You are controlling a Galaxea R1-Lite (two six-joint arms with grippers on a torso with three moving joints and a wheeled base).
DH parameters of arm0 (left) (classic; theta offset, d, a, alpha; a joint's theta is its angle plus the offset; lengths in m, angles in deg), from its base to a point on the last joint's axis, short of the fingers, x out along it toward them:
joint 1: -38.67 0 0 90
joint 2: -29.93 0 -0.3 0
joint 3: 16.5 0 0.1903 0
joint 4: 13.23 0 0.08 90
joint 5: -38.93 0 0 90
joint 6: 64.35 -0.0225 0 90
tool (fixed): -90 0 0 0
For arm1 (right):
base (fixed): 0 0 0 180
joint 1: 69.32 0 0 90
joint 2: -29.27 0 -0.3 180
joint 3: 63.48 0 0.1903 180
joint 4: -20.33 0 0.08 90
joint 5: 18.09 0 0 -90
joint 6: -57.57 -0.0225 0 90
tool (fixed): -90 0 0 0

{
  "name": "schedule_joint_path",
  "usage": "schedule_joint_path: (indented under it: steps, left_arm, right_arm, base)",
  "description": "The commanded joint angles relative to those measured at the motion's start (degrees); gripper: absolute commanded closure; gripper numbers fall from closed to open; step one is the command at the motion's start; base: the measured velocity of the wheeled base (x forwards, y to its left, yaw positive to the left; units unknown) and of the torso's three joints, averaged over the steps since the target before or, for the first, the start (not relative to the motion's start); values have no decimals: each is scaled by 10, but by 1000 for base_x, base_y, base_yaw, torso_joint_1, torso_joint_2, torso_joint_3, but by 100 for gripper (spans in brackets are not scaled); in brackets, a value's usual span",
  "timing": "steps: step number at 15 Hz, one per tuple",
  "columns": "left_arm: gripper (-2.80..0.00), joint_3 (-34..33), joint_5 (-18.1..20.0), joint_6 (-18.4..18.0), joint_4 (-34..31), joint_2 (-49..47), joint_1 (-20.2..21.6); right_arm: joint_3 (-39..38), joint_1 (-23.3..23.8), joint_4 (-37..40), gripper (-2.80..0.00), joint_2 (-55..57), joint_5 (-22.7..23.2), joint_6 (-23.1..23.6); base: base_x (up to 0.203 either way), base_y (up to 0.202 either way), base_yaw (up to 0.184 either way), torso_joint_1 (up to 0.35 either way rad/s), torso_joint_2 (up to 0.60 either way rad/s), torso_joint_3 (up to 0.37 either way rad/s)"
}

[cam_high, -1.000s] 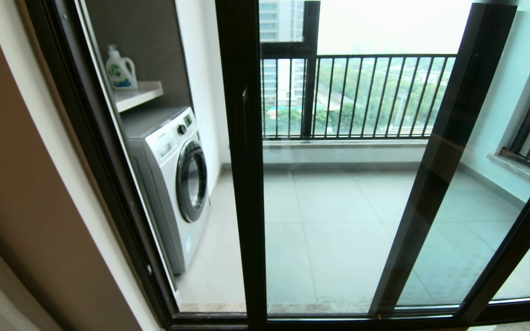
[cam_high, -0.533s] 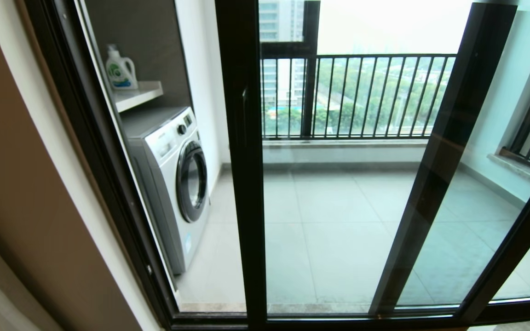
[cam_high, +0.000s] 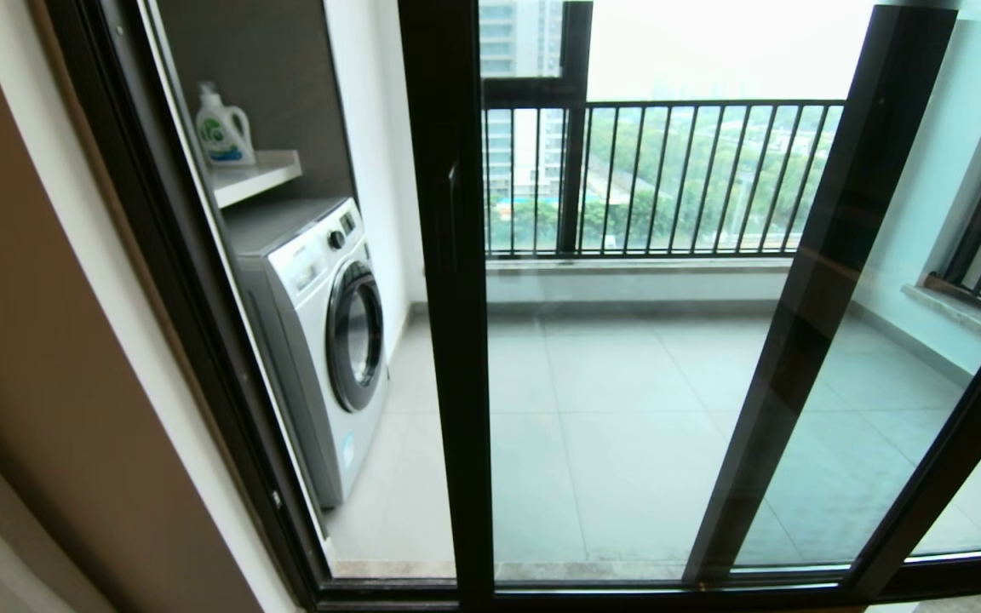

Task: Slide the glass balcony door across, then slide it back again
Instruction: Close the slid door

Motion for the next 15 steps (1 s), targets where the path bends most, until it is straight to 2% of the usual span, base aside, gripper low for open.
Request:
schedule_joint_path:
  steps: [1,13,15]
  left_arm:
    - [0,0,0,0,0,-1,0]
    - [0,0,0,0,0,0,0]
    - [0,0,1,-17,1,-1,0]
  right_arm:
    - [-7,0,0,0,2,0,0]
    - [-7,0,0,0,2,1,-3]
    - [-7,0,0,0,2,1,-4]
  base:
    - [0,0,0,0,0,0]
    - [0,0,0,0,0,0]
    - [0,0,0,0,0,0]
